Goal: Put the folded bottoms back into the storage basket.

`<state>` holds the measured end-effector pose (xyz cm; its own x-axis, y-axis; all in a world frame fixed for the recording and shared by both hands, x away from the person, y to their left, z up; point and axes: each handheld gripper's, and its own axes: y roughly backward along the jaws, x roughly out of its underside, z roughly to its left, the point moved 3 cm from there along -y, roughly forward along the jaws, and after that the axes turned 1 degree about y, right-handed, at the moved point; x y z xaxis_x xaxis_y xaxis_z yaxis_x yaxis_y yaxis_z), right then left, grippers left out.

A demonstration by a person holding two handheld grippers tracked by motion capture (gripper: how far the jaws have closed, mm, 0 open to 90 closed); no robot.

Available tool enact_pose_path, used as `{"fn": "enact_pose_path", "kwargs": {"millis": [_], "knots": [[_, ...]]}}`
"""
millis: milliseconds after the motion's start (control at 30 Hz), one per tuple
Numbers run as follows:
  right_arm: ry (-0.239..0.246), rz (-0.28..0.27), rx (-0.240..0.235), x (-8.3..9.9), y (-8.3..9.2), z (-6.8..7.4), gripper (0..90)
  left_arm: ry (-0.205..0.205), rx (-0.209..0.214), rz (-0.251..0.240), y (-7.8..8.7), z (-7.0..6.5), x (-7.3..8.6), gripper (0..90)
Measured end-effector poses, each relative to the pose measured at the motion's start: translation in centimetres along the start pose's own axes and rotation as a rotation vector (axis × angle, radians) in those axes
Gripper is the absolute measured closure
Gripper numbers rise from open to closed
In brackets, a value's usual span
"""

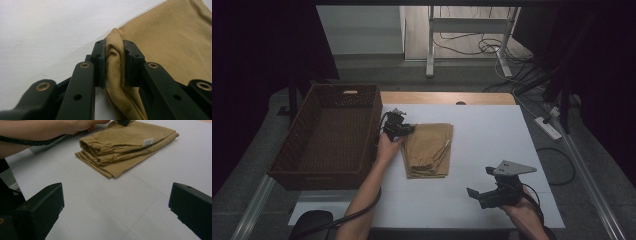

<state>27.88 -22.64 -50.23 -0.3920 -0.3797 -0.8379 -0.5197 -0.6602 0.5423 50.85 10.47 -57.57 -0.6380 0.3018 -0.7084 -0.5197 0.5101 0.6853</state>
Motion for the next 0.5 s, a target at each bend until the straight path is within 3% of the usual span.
{"fn": "enact_pose_path", "kwargs": {"millis": [500], "knots": [[-0.034,0.055,-0.05,-1.7,-3.7,0.2,0.9,0.002,0.004,0.0,0.0,0.0,0.0,73.3]]}}
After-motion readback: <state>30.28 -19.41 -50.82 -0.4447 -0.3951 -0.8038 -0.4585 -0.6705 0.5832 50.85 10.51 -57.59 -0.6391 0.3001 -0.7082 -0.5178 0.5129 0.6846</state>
